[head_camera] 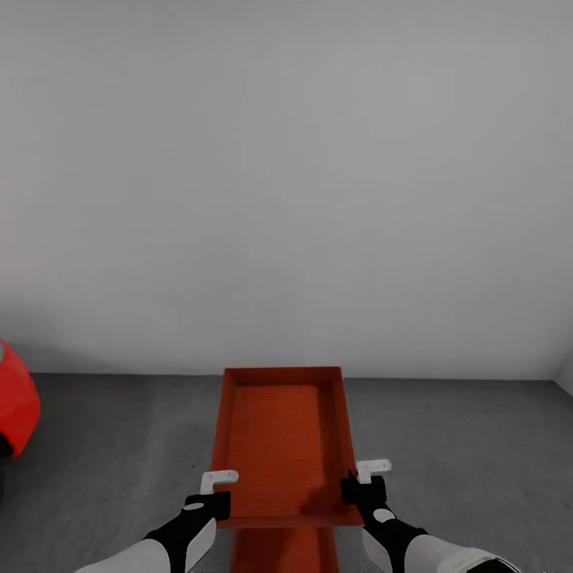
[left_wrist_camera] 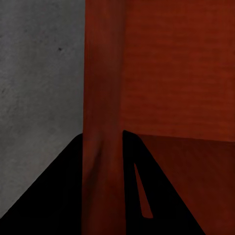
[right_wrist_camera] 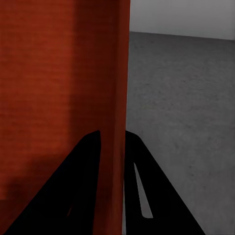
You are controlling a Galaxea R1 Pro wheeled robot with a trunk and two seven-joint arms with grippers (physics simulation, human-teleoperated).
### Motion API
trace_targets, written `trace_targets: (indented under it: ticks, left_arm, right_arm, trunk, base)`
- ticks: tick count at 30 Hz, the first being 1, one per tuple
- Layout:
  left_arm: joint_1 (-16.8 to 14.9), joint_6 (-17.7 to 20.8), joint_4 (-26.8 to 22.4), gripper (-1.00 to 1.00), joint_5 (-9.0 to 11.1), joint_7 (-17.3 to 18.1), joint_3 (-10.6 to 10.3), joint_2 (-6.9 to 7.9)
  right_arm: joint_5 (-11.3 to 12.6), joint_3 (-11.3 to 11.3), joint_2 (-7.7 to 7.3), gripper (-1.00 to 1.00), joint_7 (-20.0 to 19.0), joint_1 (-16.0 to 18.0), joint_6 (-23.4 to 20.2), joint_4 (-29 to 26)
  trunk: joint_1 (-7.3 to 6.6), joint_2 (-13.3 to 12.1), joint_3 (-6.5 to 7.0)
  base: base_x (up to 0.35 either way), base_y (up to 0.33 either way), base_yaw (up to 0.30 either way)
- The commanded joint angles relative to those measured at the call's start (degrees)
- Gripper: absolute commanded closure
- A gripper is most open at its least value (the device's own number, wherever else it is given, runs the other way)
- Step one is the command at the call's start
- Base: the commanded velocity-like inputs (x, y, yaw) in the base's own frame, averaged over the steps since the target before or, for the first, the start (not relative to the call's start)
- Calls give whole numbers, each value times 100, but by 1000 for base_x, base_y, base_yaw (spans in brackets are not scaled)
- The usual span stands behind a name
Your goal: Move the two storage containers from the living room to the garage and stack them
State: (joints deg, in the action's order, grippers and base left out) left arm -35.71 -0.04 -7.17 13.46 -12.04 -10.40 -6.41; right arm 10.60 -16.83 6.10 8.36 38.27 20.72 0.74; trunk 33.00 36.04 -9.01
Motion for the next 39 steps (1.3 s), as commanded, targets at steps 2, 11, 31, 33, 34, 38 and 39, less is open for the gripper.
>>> trace_targets:
  ticks: [2, 11, 31, 33, 34, 38, 39]
  left_arm:
    - [-6, -31, -31, 100, 8, 0, 38, -1]
    - [-6, -31, -31, 100, 8, 0, 38, -1]
    - [-6, -31, -31, 100, 8, 0, 38, -1]
    - [-6, -31, -31, 100, 8, 0, 37, -1]
    - [-6, -31, -31, 100, 8, 0, 37, -1]
    - [-6, -31, -31, 100, 8, 0, 36, -2]
    - [-6, -31, -31, 100, 8, 0, 36, -4]
  right_arm:
    - [100, 243, -1, 100, 6, 5, 20, 22]
    - [100, 245, -4, 100, 8, 5, 20, 22]
    - [100, 248, -4, 100, 8, 5, 20, 22]
    - [100, 248, -4, 100, 8, 5, 20, 22]
    - [100, 246, -4, 100, 5, 5, 20, 22]
    - [100, 246, -4, 100, 6, 5, 20, 22]
    - [100, 245, -4, 100, 7, 5, 20, 22]
  trunk:
    - [2, 9, -27]
    - [2, 9, -109]
    - [2, 9, -290]
    - [2, 9, -308]
    - [2, 9, -317]
    - [2, 9, -353]
    - [2, 9, -362]
  base:
    - [0, 0, 0]
    - [0, 0, 0]
    - [0, 0, 0]
    - [0, 0, 0]
    - [0, 0, 0]
    - [0, 0, 0]
    - [0, 0, 0]
